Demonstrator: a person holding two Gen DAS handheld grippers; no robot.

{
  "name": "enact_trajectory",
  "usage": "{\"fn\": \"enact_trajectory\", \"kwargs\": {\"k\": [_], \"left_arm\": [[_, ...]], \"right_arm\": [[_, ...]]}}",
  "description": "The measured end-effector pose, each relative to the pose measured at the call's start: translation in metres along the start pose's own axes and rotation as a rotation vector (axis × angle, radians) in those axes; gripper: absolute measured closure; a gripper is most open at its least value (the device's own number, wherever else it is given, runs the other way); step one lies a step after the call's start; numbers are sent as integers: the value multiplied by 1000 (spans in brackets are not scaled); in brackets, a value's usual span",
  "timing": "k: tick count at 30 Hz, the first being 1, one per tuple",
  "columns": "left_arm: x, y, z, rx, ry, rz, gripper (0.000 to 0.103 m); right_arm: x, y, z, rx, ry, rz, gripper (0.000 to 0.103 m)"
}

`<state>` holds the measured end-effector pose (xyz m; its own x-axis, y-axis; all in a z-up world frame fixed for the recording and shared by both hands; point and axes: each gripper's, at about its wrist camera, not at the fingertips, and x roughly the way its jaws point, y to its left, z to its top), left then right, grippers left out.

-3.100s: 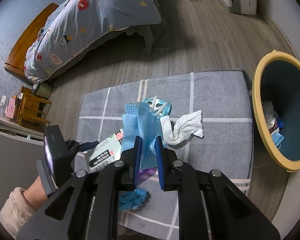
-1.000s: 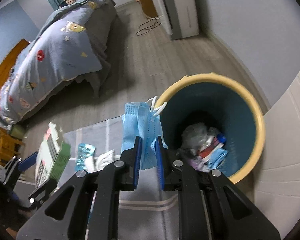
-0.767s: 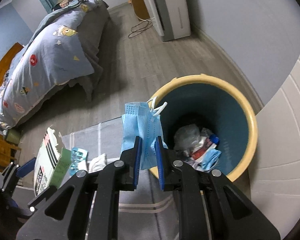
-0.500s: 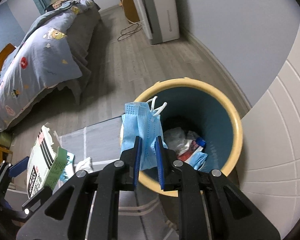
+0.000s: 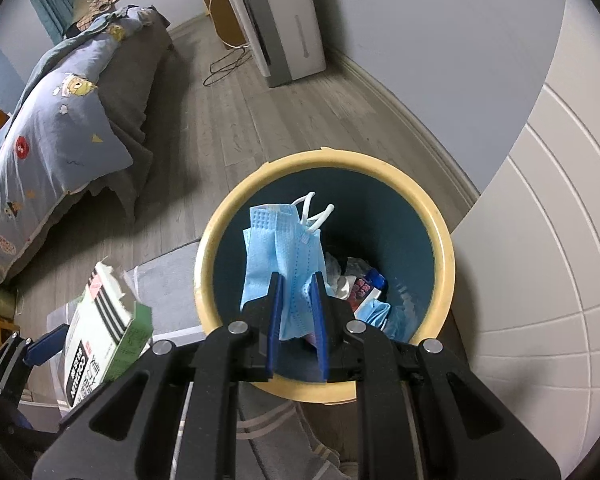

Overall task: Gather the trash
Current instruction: 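Carry the mask and COLTALIN box over the teal bin and open both grippers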

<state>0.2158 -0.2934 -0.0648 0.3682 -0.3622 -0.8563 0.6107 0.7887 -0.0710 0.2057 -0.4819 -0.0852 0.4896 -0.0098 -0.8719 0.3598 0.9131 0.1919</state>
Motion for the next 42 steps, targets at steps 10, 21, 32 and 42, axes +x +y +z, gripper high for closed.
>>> {"fn": "enact_trajectory", "kwargs": {"k": [10,21,32,42], "left_arm": [[37,-21,20,66,50,-13,24],[68,-33,25,65,80,-17,24],[100,-37,25,52,112,6,24],[89,-27,29,7,48,-2,15]], "right_arm": [[15,-24,0,98,21,21,88],[30,-50,-5,213,65,40,88],[33,-60,-8,247,77,51,88],[28,-61,-7,242,38,59,76]]}}
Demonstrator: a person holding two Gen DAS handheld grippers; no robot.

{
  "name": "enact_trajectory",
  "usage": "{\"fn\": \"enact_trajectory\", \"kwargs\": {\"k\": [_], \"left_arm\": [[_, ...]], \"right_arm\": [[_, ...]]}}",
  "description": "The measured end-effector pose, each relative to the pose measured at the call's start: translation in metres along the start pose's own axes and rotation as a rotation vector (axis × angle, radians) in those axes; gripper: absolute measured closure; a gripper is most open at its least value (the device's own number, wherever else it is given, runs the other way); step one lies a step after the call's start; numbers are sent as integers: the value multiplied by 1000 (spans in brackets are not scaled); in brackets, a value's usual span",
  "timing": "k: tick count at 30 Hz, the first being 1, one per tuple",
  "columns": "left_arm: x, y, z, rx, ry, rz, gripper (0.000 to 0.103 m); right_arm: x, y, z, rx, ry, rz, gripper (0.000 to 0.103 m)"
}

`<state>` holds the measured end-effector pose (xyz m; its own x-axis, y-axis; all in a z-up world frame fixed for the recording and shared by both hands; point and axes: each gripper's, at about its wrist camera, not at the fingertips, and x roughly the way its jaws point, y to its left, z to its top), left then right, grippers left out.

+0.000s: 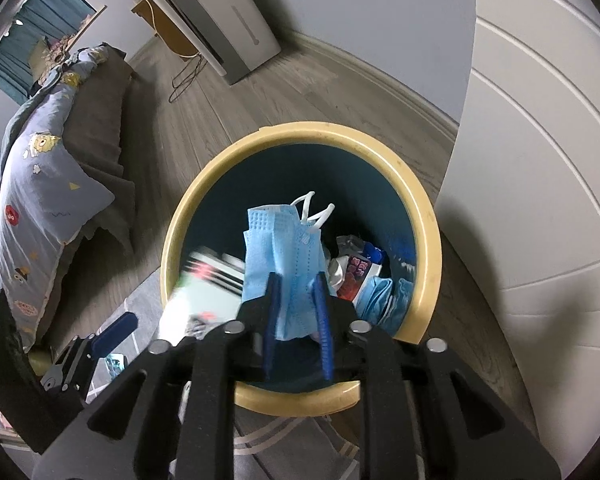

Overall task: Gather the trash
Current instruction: 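Carry the mask and COLTALIN box over the teal bin and open both grippers, then move both open grippers back over the ottoman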

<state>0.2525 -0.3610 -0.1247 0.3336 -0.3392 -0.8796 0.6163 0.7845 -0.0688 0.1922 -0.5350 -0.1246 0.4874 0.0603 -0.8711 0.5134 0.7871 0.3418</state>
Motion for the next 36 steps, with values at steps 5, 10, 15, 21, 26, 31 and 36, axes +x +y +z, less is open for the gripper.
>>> {"fn": "enact_trajectory", "kwargs": {"k": [5,10,15,21,26,31,36], "left_arm": [[-7,3,-1,-6,-13,6,14],[-26,7,-7,-6,-52,33,8],[-54,15,-21,11,-82,65,7],[-109,44,-52,-23,-129,92,7],[-154,90,-95,-87,-129,183,6],[-187,135,-149,-220,-117,248,6],[-201,154,-205,-330,-93,244,6]], "right_arm": [[-3,5,3,-14,-20,-2,47],[-9,12,4,-39,-44,-11,16],[-16,23,4,-62,-58,-13,13],[-28,44,2,-99,-74,-2,8],[-43,87,-14,-201,-98,3,7],[-48,139,-53,-319,-57,38,6],[-45,169,-89,-342,3,46,6]]}}
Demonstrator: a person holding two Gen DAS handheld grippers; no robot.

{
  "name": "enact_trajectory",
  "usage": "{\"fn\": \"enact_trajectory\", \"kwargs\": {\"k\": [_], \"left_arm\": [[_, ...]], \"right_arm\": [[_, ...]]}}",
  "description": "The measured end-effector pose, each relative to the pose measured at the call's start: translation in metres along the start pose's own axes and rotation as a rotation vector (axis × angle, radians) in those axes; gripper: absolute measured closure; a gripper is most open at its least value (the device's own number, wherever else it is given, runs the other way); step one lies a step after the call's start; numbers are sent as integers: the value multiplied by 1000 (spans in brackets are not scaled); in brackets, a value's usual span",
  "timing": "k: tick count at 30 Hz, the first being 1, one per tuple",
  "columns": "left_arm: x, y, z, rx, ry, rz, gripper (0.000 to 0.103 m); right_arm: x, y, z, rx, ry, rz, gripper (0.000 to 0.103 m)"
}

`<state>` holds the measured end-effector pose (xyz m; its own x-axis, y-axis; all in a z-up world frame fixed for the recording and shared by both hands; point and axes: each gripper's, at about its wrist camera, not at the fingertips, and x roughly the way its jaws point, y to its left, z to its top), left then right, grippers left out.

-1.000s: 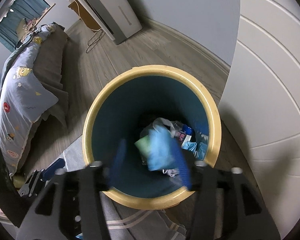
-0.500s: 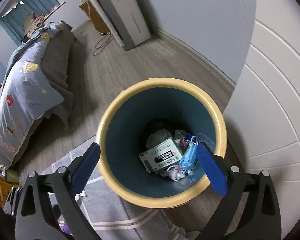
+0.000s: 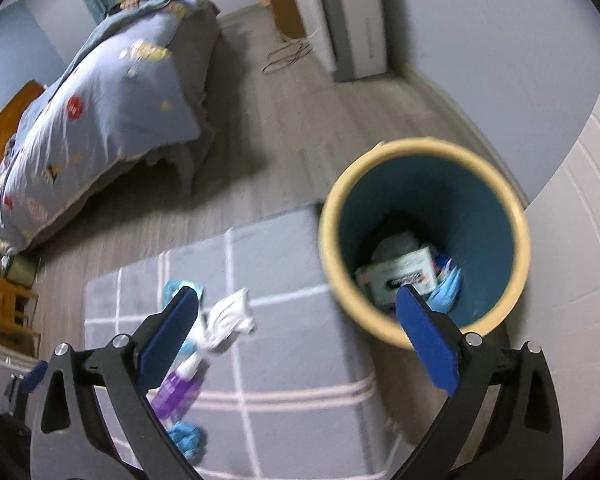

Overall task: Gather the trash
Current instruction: 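Move both open grippers back over the ottoman, then grasp the blue glove with the right gripper while the left grasps the purple spray bottle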

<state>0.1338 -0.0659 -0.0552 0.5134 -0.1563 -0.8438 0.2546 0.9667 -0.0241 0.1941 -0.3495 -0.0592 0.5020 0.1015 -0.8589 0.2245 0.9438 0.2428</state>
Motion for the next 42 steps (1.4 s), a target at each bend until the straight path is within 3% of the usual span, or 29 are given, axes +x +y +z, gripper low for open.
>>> {"fn": "enact_trajectory", "kwargs": {"k": [4,8,14,18,22,26,30,31,35,36,39,42], "left_arm": [[-3,11,-25,1,10,5,6],[-3,27,-36,35,16,68,6],[-3,47,-42,-31,33,18,6],[-1,56,-42,-11,47,76,6],[-3,80,-39,-55,37,138,6],[-5,103,-39,-171,45,121,6],[-6,110,-38,-188,47,120,6],[-6,110,-38,-193,46,112,6],[-4,112,-37,-207,50,96,6],[-4,111,-38,-204,53,96,6],[-2,110,-37,-194,60,83,6],[6,97,-33,-156,70,72,6]], "right_arm": [[3,19,-25,38,48,44,6],[10,37,-53,62,100,65,6],[18,56,-84,64,134,39,6],[32,75,-108,2,180,15,6],[55,97,-140,-56,255,18,14],[74,122,-166,-126,319,38,21],[91,140,-185,-199,386,45,31],[94,143,-187,-214,393,41,38],[102,145,-187,-244,413,29,57],[99,144,-186,-242,417,34,66],[80,138,-174,-244,431,40,66],[57,139,-148,-310,375,30,66]]}}
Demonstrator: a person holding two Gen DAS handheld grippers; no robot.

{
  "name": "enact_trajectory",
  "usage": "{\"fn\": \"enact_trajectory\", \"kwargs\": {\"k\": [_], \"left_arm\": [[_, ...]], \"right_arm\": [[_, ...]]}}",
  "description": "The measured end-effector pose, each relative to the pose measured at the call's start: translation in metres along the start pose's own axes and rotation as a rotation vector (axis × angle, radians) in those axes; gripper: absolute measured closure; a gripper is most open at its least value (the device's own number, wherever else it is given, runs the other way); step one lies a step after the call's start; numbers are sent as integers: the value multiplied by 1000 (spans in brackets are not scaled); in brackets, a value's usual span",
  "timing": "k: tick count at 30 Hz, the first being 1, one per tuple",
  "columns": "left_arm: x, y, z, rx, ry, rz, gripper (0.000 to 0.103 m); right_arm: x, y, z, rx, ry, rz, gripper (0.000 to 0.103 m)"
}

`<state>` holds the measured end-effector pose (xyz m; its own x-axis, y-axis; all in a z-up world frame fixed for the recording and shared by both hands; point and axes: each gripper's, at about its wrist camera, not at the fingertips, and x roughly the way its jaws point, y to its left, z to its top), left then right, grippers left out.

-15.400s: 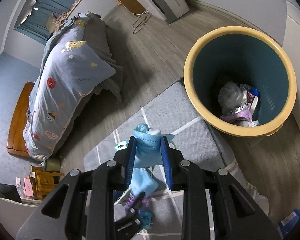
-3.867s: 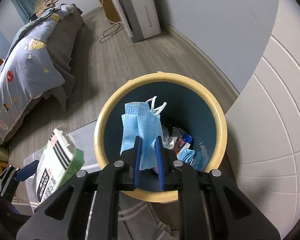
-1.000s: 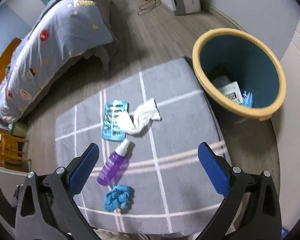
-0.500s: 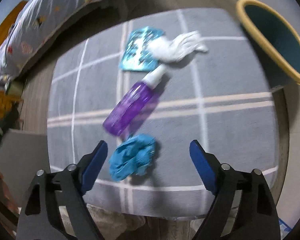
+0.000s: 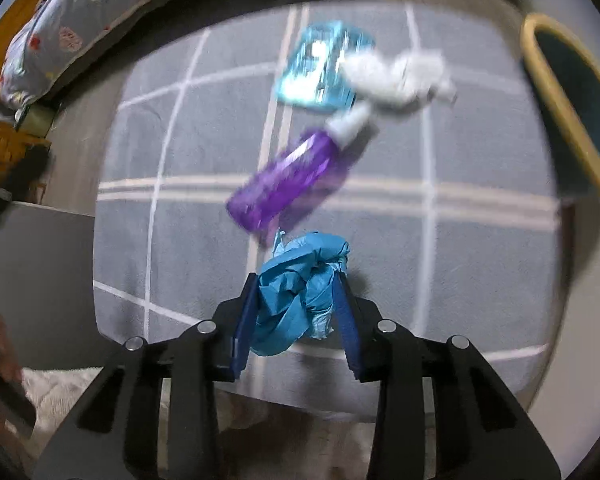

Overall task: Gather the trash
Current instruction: 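Grasp the blue glove with the right gripper while the left grasps the purple spray bottle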

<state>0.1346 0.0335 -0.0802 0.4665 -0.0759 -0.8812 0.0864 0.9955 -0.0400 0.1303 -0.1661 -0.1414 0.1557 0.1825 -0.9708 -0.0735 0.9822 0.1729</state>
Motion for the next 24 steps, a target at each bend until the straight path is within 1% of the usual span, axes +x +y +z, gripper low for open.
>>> {"fn": "enact_trajectory", "kwargs": {"k": [2,5,8,10,12,13,16,18,20,21,22,23,24], "left_arm": [[6,-15,1,39,-1,-14,6],[16,-33,1,88,13,-41,6],[35,-49,-2,122,54,-64,6],[48,-60,-4,158,74,-73,6],[59,-72,-6,185,82,-84,7],[65,-78,-6,194,87,-92,7],[78,-95,-8,228,102,-114,8],[86,-107,-11,266,117,-128,10],[93,-118,-13,307,127,-131,17],[98,-123,-15,327,141,-136,27],[103,-127,-16,335,157,-144,31],[107,-130,-18,339,171,-149,33],[112,-133,-19,344,182,-148,36]], "right_arm": [[-25,-11,15,-23,-66,-45,66],[-48,-40,34,46,-132,-33,66],[-57,-64,44,84,-189,-50,66],[-56,-81,48,141,-193,-5,66],[-50,-93,50,200,-174,54,66],[-50,-96,50,206,-170,64,66],[-47,-93,53,181,-173,55,66],[-49,-97,54,180,-178,58,66],[-46,-102,56,192,-173,64,65],[-45,-105,55,201,-169,68,65],[-45,-107,54,207,-167,70,65],[-45,-110,54,214,-164,75,65],[-44,-111,54,219,-163,81,65]]}}
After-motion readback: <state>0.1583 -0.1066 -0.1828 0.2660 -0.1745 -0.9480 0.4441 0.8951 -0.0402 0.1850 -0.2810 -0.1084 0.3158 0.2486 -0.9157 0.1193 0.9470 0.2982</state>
